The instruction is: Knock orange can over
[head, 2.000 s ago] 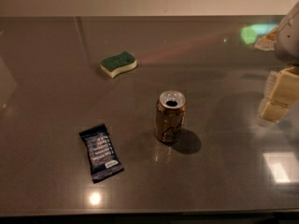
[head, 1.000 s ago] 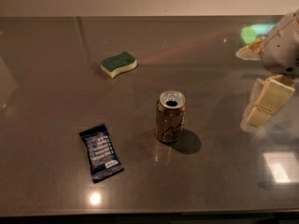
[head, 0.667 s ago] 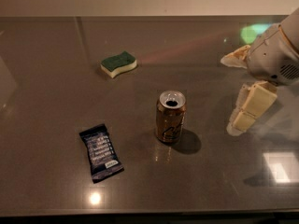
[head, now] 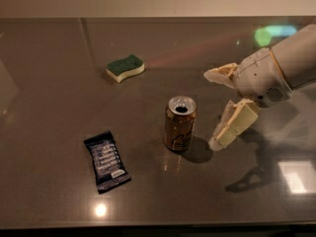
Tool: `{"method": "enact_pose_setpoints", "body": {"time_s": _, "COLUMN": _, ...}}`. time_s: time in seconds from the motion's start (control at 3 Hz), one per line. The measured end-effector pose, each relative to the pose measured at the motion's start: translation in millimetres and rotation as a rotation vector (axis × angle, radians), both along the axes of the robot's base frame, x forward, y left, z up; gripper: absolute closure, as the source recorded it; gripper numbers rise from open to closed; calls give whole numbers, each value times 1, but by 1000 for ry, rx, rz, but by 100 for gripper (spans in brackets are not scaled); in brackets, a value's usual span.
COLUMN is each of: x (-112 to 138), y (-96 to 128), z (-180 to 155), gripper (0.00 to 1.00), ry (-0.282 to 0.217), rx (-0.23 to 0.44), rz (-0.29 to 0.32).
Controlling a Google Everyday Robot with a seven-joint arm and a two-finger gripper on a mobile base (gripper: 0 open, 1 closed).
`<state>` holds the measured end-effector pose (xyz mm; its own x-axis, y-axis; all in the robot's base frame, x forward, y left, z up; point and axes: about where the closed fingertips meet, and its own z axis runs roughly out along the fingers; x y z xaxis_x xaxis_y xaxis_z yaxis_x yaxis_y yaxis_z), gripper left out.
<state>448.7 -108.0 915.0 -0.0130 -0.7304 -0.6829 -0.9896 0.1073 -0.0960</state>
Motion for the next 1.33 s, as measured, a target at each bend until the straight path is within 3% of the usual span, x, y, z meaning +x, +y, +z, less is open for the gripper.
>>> {"method": "enact_pose_setpoints", "body": {"time_s": 0.33, "x": -4, "y": 26, "z": -8, "gripper": 0, "ry": 34, "rx": 145, "rz": 38}}
{"method": "enact_pose_setpoints", "body": {"time_s": 0.67, "x": -5, "y": 46, "z": -14, "gripper": 0, "ry": 59, "rx": 235, "rz": 63}}
{"method": "enact_pose_setpoints", "body": {"time_s": 1.0, "x": -4, "y": 60, "z": -17, "gripper": 0, "ry": 68, "rx": 290, "rz": 77}}
{"method": "enact_pose_setpoints", "body": {"time_s": 1.33, "x": -3, "y": 67, "z": -18, "gripper": 10, "ry": 70, "rx": 317, "rz": 83}}
